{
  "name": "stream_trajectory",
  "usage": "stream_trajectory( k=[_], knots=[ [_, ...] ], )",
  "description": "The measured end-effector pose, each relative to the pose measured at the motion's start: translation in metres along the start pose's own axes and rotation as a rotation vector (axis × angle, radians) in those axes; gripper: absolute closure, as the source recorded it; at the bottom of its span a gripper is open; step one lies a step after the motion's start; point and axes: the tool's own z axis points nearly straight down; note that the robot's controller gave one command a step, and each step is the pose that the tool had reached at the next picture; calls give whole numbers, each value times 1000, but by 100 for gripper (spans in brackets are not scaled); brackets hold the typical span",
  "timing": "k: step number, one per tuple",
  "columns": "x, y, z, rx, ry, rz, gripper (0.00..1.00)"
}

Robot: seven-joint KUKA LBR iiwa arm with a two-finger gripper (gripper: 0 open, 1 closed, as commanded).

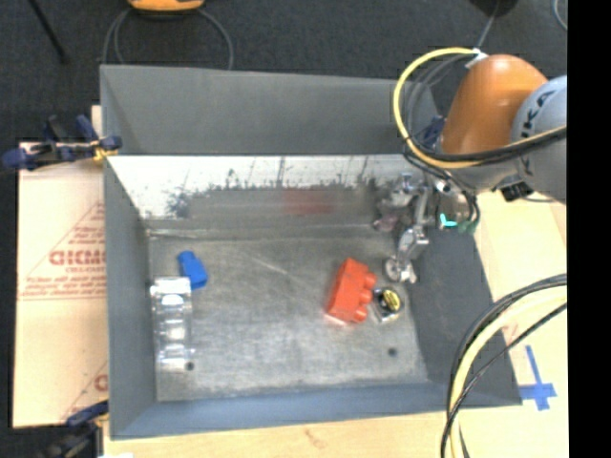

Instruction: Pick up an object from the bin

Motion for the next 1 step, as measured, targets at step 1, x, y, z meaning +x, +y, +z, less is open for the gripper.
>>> stream_trajectory(
  k=[1],
  knots=[
    [20, 42, 59, 7, -15, -356, 0]
  ],
)
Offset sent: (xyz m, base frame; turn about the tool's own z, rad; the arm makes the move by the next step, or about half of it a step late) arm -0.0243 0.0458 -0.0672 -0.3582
